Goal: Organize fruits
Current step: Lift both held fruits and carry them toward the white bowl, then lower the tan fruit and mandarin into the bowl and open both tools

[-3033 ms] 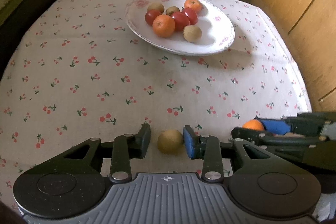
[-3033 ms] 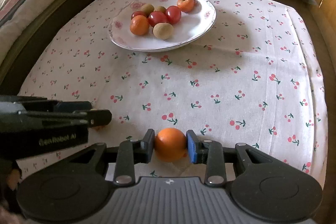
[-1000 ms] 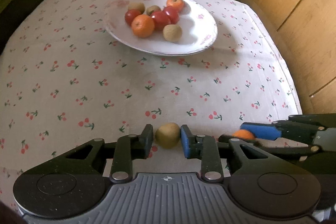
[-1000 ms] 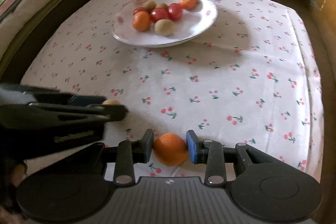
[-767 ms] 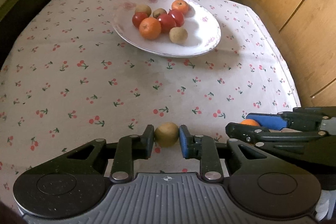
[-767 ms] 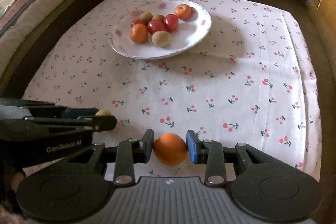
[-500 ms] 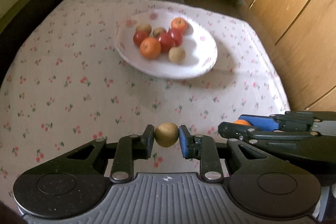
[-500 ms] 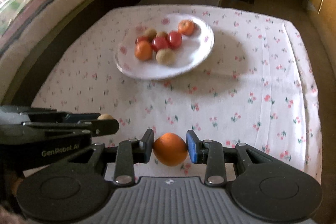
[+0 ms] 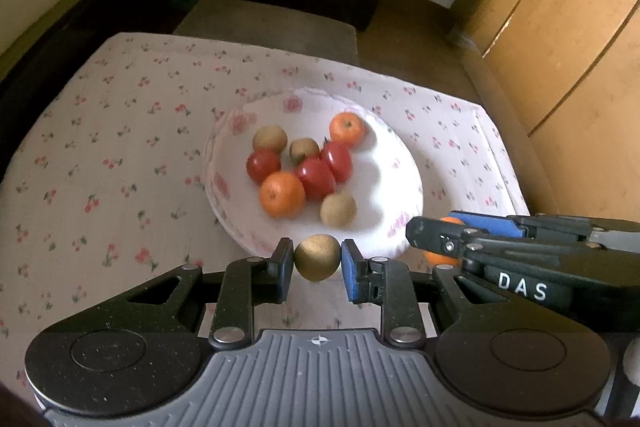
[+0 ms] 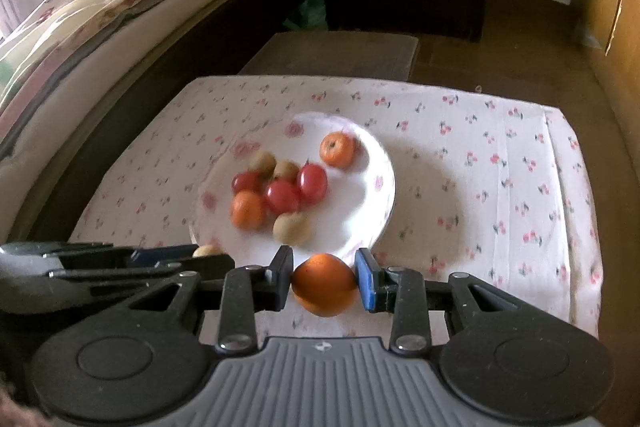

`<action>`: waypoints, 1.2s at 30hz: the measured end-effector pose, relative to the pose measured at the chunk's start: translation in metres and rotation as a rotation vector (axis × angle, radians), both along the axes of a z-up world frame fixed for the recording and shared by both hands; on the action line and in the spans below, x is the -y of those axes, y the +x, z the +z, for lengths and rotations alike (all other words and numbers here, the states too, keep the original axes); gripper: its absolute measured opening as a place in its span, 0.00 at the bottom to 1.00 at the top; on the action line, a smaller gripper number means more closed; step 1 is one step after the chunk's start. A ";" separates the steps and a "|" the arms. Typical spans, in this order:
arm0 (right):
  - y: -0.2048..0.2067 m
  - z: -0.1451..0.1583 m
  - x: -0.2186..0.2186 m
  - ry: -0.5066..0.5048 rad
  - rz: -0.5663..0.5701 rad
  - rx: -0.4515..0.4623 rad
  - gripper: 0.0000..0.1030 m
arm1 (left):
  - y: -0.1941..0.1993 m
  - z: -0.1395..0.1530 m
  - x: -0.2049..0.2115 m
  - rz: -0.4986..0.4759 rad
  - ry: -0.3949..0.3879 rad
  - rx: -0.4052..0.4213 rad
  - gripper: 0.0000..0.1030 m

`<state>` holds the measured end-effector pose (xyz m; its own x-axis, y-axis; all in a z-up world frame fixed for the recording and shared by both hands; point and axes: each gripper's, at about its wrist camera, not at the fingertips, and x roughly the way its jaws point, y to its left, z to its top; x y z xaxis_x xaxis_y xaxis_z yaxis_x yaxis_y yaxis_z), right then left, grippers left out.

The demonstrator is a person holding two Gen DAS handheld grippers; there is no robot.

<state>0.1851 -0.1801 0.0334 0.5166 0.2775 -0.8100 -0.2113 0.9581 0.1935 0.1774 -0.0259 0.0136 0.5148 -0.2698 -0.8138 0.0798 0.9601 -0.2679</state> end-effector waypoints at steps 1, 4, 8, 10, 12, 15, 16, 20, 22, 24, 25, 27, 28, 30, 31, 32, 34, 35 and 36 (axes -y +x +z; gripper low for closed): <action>0.005 -0.002 -0.001 0.002 -0.002 -0.003 0.34 | 0.004 -0.002 0.001 0.000 -0.001 -0.001 0.31; 0.014 -0.009 -0.006 -0.002 -0.001 -0.012 0.34 | 0.011 -0.008 0.000 0.003 0.018 -0.006 0.31; 0.021 -0.015 -0.008 0.015 -0.009 -0.015 0.34 | 0.017 -0.013 -0.007 0.023 -0.005 -0.023 0.31; 0.024 -0.016 -0.009 0.016 -0.011 -0.018 0.34 | 0.019 -0.014 -0.008 0.029 -0.005 -0.024 0.31; 0.027 -0.017 -0.009 0.017 -0.018 -0.018 0.34 | 0.020 -0.014 -0.009 0.034 -0.013 -0.026 0.31; 0.028 -0.018 -0.008 0.026 -0.023 -0.019 0.34 | 0.021 -0.014 -0.009 0.038 -0.014 -0.023 0.32; 0.028 -0.018 -0.007 0.031 -0.025 -0.018 0.34 | 0.021 -0.014 -0.008 0.037 -0.011 -0.021 0.32; 0.028 -0.016 -0.006 0.041 -0.033 -0.009 0.34 | 0.020 -0.012 -0.009 0.039 -0.010 -0.012 0.36; 0.027 -0.013 -0.005 0.037 -0.032 -0.001 0.34 | 0.019 -0.010 -0.010 0.044 -0.017 -0.007 0.40; 0.026 -0.010 -0.005 0.035 -0.036 0.004 0.34 | 0.019 -0.008 -0.011 0.047 -0.022 -0.003 0.42; 0.025 -0.009 -0.004 0.036 -0.038 0.007 0.34 | 0.018 -0.007 -0.012 0.047 -0.024 0.000 0.43; 0.022 -0.006 -0.003 0.035 -0.040 0.011 0.34 | 0.016 -0.004 -0.011 0.043 -0.018 0.013 0.44; 0.020 -0.005 -0.002 0.031 -0.041 0.015 0.34 | 0.015 -0.003 -0.010 0.042 -0.008 0.023 0.46; 0.014 -0.002 0.000 0.024 -0.049 0.024 0.34 | 0.010 0.001 -0.009 0.041 0.012 0.044 0.50; 0.010 -0.001 0.001 0.022 -0.055 0.027 0.34 | 0.007 0.002 -0.009 0.040 0.016 0.051 0.51; 0.006 -0.001 0.003 0.020 -0.061 0.029 0.34 | 0.004 0.003 -0.009 0.042 0.018 0.056 0.51; -0.003 0.000 0.006 0.010 -0.070 0.029 0.34 | -0.003 0.002 -0.009 0.056 0.022 0.063 0.53; -0.008 -0.001 0.008 0.008 -0.075 0.028 0.34 | -0.006 0.000 -0.008 0.059 0.029 0.061 0.54; -0.013 -0.002 0.010 0.006 -0.081 0.024 0.35 | -0.009 -0.002 -0.008 0.058 0.036 0.056 0.57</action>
